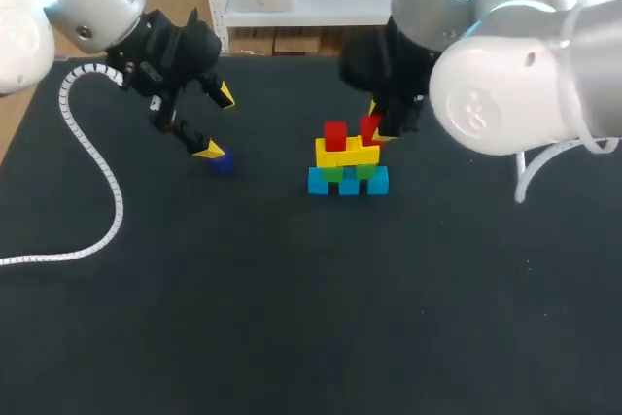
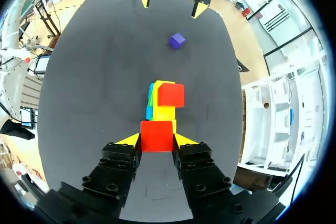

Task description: Place the blue cubes, place green cubes on the blue cubes, place the yellow cubes on the green cubes, then place the red cubes on the yellow cubes, and place purple cube on the red cubes.

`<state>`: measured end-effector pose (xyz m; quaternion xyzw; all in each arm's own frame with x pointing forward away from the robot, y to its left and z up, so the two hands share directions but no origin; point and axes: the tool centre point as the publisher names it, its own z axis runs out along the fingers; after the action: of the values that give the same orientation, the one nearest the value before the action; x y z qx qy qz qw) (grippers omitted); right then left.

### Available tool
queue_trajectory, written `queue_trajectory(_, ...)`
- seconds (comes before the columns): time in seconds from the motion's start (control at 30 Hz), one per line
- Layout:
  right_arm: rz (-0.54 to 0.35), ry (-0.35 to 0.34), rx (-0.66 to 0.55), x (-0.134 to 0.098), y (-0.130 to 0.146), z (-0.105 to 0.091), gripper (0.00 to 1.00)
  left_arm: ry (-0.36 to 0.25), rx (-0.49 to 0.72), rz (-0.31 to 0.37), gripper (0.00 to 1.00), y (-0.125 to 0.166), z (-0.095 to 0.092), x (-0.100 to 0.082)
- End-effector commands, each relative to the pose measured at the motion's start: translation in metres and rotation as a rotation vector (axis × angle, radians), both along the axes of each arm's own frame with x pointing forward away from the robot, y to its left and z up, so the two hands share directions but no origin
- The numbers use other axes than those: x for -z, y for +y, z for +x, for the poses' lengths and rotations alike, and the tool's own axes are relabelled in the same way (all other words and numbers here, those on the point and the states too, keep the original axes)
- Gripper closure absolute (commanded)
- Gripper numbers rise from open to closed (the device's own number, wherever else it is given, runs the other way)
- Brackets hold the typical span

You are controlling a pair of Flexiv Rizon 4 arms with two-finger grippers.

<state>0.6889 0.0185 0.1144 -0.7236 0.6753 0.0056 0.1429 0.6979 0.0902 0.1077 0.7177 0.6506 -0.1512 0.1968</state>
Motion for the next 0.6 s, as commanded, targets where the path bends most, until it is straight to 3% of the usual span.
queue_trajectory(0.03, -0.010, 0.005, 0.009, 0.005, 0.005, 0.008, 1.00, -0.001, 0.003, -0.002, 0.00, 0.001, 0.001, 0.001)
queue_trajectory(0.6, 0.013, 0.010, 0.067, 0.017, 0.011, 0.018, 1.00, -0.001, 0.003, -0.002, 0.00, 0.001, 0.001, 0.001)
